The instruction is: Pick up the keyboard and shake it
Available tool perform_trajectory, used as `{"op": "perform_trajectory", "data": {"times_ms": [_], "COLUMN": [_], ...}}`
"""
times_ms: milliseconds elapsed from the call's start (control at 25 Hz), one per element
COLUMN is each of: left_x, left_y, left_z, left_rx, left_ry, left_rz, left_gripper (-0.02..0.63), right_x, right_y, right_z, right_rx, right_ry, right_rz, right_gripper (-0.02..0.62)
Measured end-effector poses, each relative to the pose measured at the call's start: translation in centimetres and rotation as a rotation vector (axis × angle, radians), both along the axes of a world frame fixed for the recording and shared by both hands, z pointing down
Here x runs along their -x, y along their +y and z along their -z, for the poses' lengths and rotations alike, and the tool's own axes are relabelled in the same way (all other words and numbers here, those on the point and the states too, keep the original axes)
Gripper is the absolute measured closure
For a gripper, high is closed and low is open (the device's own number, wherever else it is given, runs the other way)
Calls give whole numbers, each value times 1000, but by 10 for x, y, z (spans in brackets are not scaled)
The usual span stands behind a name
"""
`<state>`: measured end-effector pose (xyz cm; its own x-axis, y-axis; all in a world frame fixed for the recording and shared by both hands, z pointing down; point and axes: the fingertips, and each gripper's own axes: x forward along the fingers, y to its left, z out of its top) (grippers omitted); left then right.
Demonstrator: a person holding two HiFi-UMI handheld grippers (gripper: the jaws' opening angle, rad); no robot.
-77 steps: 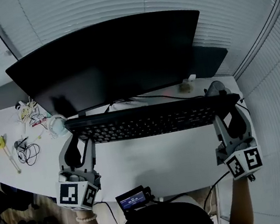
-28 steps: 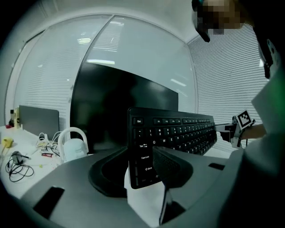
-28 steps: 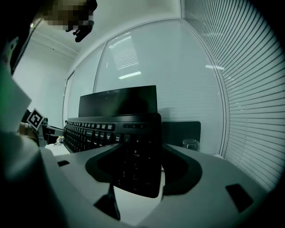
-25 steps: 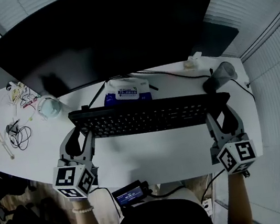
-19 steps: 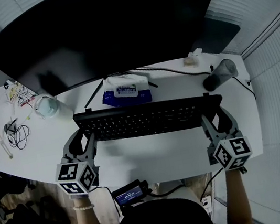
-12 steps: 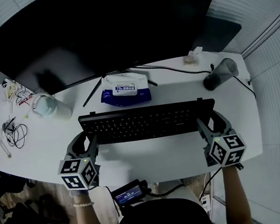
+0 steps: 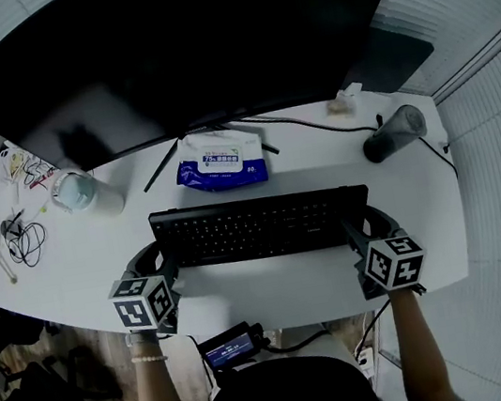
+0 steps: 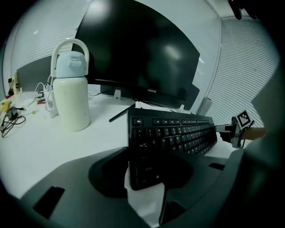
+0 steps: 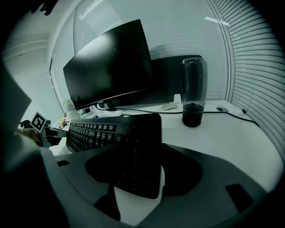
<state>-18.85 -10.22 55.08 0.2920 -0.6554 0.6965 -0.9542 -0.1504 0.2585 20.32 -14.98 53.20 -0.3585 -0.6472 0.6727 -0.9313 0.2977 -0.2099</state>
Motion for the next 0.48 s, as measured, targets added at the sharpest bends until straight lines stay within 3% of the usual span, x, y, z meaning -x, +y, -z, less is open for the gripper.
{"op": "perform_trajectory", "data": {"times_ms": [480], "left_x": [0], "left_y": [-12], "left_z": [-15], "left_rx": [41], "left_ry": [-1], "left_rz": [12], "left_gripper": [433], "right_x": [-2], "right_y": [-8], "right_z": [-33], "right_rx": [98], "right_ry": [-44], "right_rz": [-41], "right_gripper": [313]}}
